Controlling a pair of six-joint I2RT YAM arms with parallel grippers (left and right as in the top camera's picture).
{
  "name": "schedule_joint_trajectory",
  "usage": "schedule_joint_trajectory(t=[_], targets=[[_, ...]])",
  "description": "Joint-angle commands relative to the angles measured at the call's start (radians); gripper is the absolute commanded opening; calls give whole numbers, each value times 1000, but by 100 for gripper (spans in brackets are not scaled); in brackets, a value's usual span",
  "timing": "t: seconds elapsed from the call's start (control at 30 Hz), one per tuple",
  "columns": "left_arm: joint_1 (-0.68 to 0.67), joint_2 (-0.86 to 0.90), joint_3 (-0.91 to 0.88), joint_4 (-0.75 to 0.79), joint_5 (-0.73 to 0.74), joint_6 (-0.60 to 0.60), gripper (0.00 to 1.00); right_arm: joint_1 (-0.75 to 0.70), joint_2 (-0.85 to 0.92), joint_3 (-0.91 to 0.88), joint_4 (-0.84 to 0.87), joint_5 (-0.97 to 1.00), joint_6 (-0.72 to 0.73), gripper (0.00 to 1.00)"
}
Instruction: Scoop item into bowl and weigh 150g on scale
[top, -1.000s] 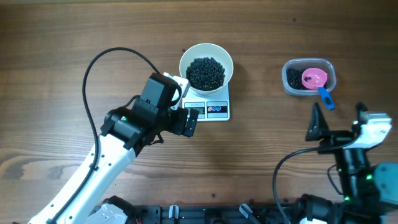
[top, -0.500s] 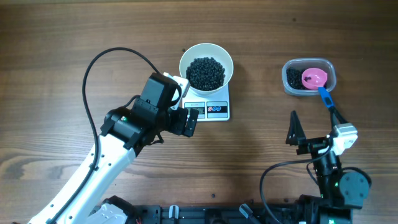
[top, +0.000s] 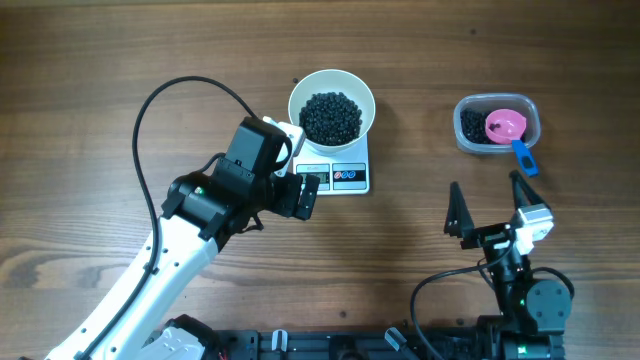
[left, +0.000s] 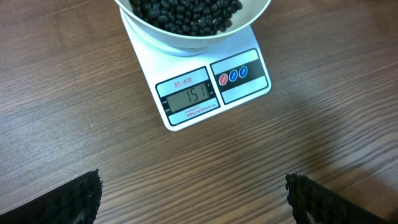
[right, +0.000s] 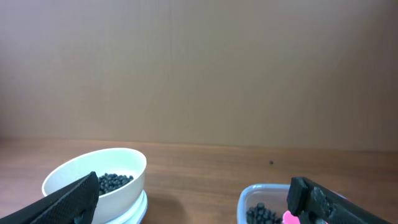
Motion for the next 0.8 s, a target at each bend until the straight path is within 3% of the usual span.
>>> schedule_joint_trajectory(t=[0.0, 0.4, 0.77], targets=[[3, -7, 19, 0, 9, 23, 100, 11, -16, -10, 11, 45, 14, 100], [3, -7, 19, 0, 9, 23, 100, 11, -15, -10, -157, 86, 12, 100], [3, -7, 19, 0, 9, 23, 100, 10, -14, -10, -156, 97, -35, 100]])
